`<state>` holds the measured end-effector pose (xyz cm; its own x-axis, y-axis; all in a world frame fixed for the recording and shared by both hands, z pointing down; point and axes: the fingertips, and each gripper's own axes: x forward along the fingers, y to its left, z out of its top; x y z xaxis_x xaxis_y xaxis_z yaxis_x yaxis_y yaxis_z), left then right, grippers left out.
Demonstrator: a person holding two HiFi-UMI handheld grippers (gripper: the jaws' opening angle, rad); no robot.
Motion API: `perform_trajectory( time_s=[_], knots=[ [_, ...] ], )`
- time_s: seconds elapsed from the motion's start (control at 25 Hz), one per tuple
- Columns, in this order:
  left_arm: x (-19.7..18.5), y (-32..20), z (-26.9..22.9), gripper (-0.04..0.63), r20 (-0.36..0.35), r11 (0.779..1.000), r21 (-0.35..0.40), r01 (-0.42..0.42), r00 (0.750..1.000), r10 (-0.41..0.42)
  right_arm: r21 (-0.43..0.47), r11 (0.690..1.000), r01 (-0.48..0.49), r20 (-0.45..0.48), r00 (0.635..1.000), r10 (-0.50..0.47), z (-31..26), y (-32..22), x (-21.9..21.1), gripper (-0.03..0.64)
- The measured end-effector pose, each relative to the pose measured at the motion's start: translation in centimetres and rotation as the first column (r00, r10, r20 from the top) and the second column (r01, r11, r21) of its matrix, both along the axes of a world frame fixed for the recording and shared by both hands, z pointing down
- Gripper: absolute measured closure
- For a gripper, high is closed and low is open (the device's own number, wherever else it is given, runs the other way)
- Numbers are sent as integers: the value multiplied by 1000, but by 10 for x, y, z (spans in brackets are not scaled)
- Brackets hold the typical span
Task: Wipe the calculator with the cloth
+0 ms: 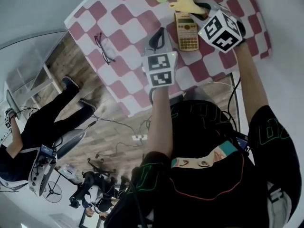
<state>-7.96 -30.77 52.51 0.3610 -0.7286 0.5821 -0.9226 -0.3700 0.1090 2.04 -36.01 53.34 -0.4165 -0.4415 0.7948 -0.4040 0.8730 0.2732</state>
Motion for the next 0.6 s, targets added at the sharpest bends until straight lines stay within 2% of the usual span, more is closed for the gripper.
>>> perform_trajectory(
  time_s=[0.16,0.36,0.6],
  knots=[
    [1,-3,4,584,7,1000,-9,-10,1000,10,3,989,148,-164,976,-146,16,0,-9,483],
    [3,-3,4,584,12,1000,-12,-18,1000,18,2,966,258,-262,932,-249,26,3,-18,483],
    [3,0,3,584,23,1000,-21,-21,1000,22,47,920,389,-417,845,-336,32,14,-23,486]
  ],
)
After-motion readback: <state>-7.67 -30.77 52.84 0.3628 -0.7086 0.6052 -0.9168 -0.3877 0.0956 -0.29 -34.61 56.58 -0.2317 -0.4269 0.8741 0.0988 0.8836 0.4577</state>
